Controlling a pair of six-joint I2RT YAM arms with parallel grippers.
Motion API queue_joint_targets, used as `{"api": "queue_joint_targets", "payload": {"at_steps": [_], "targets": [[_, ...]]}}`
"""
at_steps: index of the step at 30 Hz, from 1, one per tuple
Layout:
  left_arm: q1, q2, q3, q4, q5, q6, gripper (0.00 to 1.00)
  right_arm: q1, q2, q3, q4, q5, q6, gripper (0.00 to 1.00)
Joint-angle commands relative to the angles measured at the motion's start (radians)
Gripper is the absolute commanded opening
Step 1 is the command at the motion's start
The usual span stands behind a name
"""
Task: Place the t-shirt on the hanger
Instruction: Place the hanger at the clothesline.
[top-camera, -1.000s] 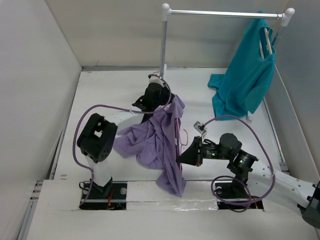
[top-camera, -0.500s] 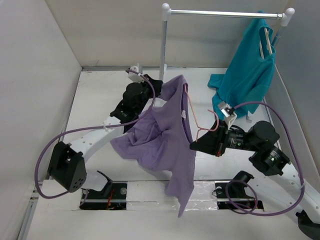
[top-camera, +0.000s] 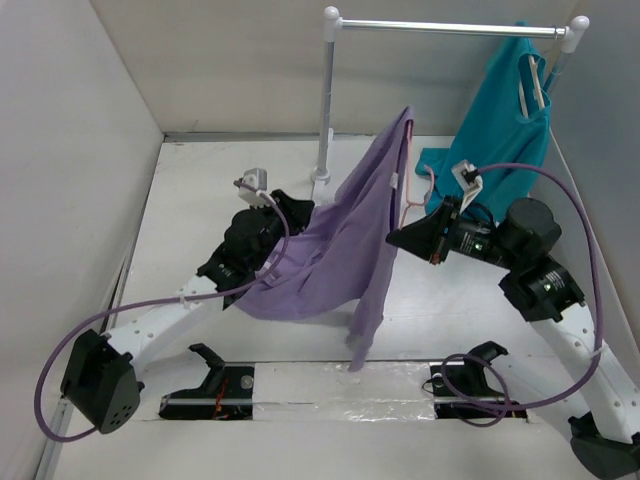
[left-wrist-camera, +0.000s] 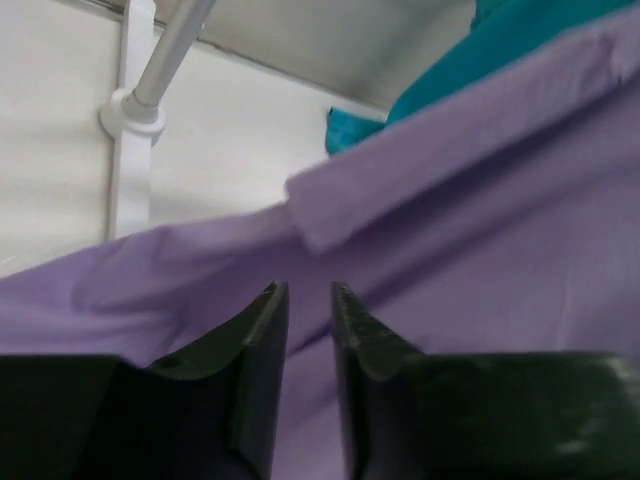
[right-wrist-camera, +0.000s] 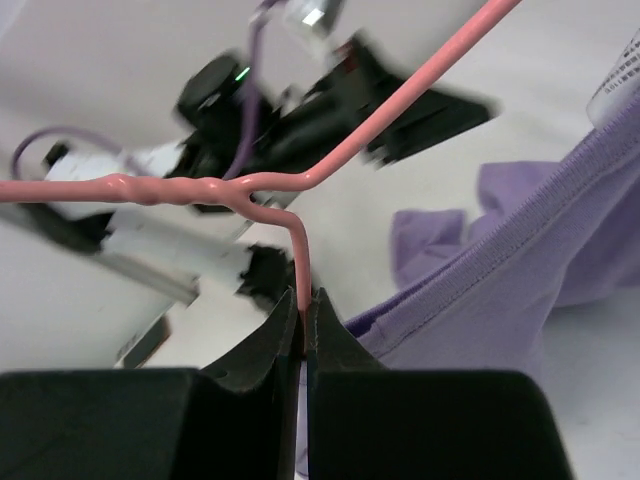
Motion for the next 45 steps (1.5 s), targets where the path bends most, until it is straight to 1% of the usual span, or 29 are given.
{"api": "queue_joint_targets", "payload": {"at_steps": [1,2,3,4,6,7,9,10,11,14,16,22,24,32,36,41,45], "targets": [[-0.003,-0.079,-0.091,0.06,0.077,-0.039,0.17,-0.13,0.049,0.06,0.04,0.059,-0.067,0.0],[-0.003,-0.102,-0.111,0.061,0.088,-0.046,0.07,-0.17,0.067,0.065,0.054,0.048,-0.066,0.0],[-0.003,-0.114,-0.133,0.058,0.098,-0.041,0.0,-0.208,0.105,0.071,0.082,0.038,-0.054,0.0],[-0.003,-0.125,-0.14,0.052,0.103,-0.033,0.0,-0.28,0.125,0.085,0.102,0.024,-0.043,0.0],[-0.003,-0.16,-0.162,0.043,0.123,-0.01,0.0,-0.343,0.167,0.109,0.143,0.001,-0.023,0.0],[-0.003,-0.172,-0.17,0.043,0.131,-0.004,0.0,-0.389,0.217,0.132,0.148,-0.001,-0.02,0.0],[-0.003,-0.203,-0.197,0.055,0.137,0.013,0.0,-0.432,0.272,0.195,0.172,-0.033,0.002,0.0],[-0.003,-0.215,-0.205,0.064,0.14,0.014,0.0,-0.448,0.335,0.221,0.176,-0.038,0.009,0.0],[-0.003,-0.227,-0.214,0.086,0.141,0.017,0.0,-0.47,0.365,0.274,0.182,-0.042,0.013,0.0],[-0.003,-0.241,-0.249,0.115,0.152,0.042,0.0,-0.494,0.472,0.365,0.208,-0.036,0.038,0.0],[-0.003,-0.247,-0.254,0.111,0.174,0.048,0.0,-0.506,0.515,0.396,0.24,-0.048,0.058,0.0],[-0.003,-0.252,-0.285,0.134,0.226,0.042,0.0,-0.526,0.675,0.542,0.26,-0.024,0.108,0.0],[-0.003,-0.243,-0.285,0.138,0.24,0.04,0.0,-0.537,0.716,0.556,0.33,-0.024,0.155,0.0],[-0.003,-0.244,-0.294,0.16,0.258,0.031,0.0,-0.557,0.836,0.654,0.426,-0.047,0.258,0.0],[-0.003,-0.231,-0.294,0.169,0.269,0.028,0.0,-0.557,0.869,0.665,0.542,-0.073,0.339,0.0],[-0.003,-0.229,-0.295,0.177,0.281,0.023,0.0,-0.557,0.903,0.709,0.548,-0.061,0.359,0.0],[-0.003,-0.237,-0.3,0.175,0.278,0.025,0.0,-0.566,0.915,0.708,0.559,-0.022,0.388,0.0]]}}
